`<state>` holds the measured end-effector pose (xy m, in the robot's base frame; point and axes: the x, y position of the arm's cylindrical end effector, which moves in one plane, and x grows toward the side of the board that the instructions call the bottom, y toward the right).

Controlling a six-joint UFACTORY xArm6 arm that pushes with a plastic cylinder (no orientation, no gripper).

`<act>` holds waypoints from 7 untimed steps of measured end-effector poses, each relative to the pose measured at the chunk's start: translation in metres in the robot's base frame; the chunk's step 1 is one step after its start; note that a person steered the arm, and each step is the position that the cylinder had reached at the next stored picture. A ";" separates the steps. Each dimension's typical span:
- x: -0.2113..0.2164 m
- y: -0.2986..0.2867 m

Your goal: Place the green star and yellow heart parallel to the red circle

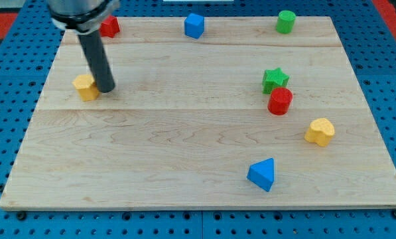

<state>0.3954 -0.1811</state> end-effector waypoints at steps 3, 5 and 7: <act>-0.003 0.009; 0.024 0.167; 0.104 0.303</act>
<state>0.4995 0.1216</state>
